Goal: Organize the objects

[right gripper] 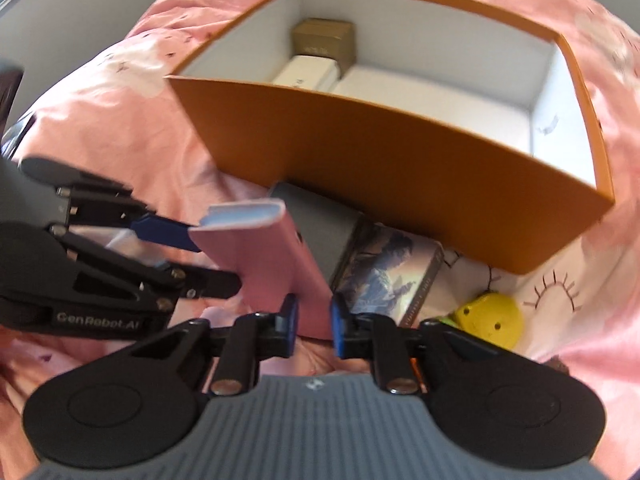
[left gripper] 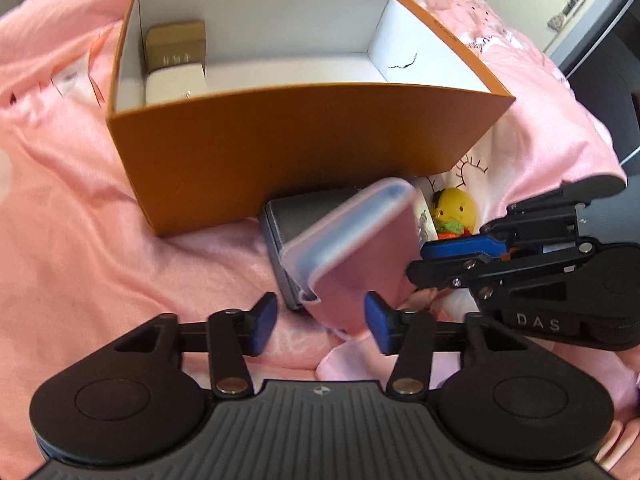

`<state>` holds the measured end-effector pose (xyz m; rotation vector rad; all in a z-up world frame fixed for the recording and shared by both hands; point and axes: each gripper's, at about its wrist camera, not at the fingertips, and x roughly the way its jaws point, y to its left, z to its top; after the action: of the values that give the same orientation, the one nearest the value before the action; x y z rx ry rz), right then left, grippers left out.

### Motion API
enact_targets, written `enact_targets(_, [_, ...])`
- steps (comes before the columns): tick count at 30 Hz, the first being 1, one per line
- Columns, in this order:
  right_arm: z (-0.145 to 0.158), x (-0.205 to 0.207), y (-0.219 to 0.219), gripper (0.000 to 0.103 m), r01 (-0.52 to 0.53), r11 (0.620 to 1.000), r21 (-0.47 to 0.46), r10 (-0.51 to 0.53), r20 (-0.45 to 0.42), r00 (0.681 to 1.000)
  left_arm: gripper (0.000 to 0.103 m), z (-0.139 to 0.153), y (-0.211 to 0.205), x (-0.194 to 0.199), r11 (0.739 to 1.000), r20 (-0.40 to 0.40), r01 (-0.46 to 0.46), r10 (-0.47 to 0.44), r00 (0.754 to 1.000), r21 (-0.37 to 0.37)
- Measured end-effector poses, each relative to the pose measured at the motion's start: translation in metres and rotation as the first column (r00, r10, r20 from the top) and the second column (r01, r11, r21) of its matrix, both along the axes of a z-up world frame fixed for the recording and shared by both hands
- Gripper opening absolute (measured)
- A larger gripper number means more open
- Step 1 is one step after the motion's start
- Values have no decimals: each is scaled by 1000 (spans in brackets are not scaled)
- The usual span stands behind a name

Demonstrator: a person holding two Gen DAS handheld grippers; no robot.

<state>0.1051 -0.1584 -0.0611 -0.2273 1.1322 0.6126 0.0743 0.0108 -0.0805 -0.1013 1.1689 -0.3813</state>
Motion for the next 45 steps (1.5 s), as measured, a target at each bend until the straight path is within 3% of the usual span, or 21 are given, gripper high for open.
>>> enact_targets(11, [-16,21,-5,11,108,994,20,-107,-58,993,68,-31,4,12,991,-129,-97,85,988,-94])
enact_targets(16, [-23,26,-4,8,113,991,70,-105,-106,989,58,-35,15,16,974,-156,-160,135,978,-161])
enact_targets(25, [-24,25,-2,7,118,990,80,-107,-132,986,30,-5,13,8,975,-58,-154,146,988,-160])
enact_targets(30, [-20,23,-11,8,139,987,81,-127,-134,983,27,10,1,11,981,20,-105,109,994,-164])
enact_targets(36, [-23,26,-16,9,158,986,56,-149,-133,980,26,4,-13,21,989,35,-85,90,995,-117])
enact_targets(39, [-22,25,-15,9,156,986,65,-146,-134,980,24,6,-12,18,987,38,-91,97,995,-132])
enact_targets(45, [-10,19,-9,10,113,991,67,-105,-106,989,20,20,-8,2,991,101,-82,93,991,-102])
